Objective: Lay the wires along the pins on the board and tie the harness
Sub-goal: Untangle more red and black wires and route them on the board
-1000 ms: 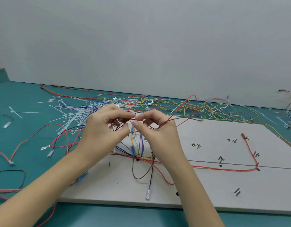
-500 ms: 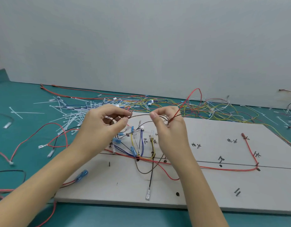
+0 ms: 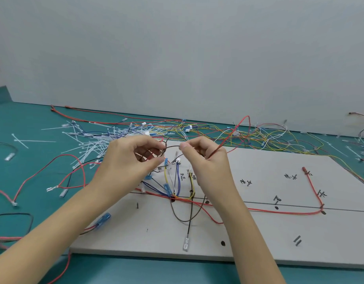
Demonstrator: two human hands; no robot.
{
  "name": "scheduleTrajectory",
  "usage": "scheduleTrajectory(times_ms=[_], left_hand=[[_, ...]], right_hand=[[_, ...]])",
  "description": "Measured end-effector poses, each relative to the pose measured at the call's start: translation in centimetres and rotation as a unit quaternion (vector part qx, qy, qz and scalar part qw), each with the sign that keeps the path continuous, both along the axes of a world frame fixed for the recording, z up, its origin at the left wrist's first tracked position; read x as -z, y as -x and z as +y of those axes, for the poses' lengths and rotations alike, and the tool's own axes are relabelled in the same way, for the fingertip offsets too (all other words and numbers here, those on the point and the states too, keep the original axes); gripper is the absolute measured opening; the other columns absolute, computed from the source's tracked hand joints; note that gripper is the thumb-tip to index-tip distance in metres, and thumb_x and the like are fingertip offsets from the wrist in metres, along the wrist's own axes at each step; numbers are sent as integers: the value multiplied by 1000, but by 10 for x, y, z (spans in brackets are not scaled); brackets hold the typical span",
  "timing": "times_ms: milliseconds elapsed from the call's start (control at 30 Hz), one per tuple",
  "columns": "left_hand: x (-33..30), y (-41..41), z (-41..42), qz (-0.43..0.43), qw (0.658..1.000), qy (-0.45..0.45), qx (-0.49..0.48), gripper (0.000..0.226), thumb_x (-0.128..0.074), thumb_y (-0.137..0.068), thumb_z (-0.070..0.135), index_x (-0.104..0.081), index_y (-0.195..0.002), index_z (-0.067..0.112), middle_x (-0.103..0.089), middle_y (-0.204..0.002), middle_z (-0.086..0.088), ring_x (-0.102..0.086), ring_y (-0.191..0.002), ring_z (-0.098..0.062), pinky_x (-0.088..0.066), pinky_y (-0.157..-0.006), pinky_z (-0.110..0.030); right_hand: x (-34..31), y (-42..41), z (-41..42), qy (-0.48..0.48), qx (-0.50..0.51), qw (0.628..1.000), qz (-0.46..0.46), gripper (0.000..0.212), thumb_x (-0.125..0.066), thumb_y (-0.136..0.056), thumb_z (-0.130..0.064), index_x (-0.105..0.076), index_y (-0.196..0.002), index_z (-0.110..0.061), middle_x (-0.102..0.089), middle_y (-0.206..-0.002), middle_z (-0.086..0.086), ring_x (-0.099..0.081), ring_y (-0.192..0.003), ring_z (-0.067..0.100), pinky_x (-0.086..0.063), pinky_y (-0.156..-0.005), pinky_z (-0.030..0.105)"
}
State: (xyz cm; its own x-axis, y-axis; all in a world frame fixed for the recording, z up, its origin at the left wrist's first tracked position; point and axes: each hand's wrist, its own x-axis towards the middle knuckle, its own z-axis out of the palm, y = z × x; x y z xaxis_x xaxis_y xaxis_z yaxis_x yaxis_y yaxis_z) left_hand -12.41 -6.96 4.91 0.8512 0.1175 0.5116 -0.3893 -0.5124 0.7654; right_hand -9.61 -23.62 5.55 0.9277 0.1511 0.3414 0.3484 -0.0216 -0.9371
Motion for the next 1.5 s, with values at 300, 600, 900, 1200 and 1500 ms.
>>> scheduleTrajectory(times_ms=[300, 600, 900, 1200, 1500], left_hand=[[8, -2, -7, -21, 1000, -5, 19, 26, -77, -79, 9, -73, -93, 30, -69, -81, 11, -55, -61, -7, -45, -54, -21], [7, -9, 7, 5, 999, -41, -32, 20, -71, -83, 6, -75, -84, 26, -61, -67, 10, -42, -51, -5, -32, -52, -10], [-7, -25, 127, 38, 898, -223, -378, 22, -57, -79, 2, -74, -79, 15, -57, -76, -11, -57, -76, -37, -47, -72, -41], [4, -33, 162, 257, 854, -231, -390, 30, -61, -77, -2, -66, -58, 21, -69, -84, -16, -61, -87, -38, -51, -85, -43], [-5, -21, 63, 23, 955, -279, -102, 49, -58, -62, -12, -69, -91, 25, -64, -104, 1, -53, -102, -23, -39, -88, -37]], right_hand=[[3, 2, 3, 2, -41, 999, 4, 24, -52, -97, -10, -71, -84, -4, -51, -60, 5, -44, -43, 0, -32, -48, 7], [-11, 4, -10, -152, -133, 974, 105, 24, -48, -99, -18, -67, -87, -12, -54, -68, -3, -19, -32, 6, -15, -39, 14], [-21, -9, -44, -358, -33, 928, 101, 23, -43, -101, -25, -60, -87, -16, -55, -68, -5, -28, -35, 7, -18, -35, 16], [-20, -14, -53, -378, 125, 914, 81, 27, -43, -103, -24, -61, -85, -15, -47, -55, -5, -43, -50, 8, -33, -45, 19], [-25, -16, -55, -360, 131, 924, 24, 24, -42, -102, -20, -57, -83, -18, -70, -89, -20, -59, -99, 0, -49, -84, 28]])
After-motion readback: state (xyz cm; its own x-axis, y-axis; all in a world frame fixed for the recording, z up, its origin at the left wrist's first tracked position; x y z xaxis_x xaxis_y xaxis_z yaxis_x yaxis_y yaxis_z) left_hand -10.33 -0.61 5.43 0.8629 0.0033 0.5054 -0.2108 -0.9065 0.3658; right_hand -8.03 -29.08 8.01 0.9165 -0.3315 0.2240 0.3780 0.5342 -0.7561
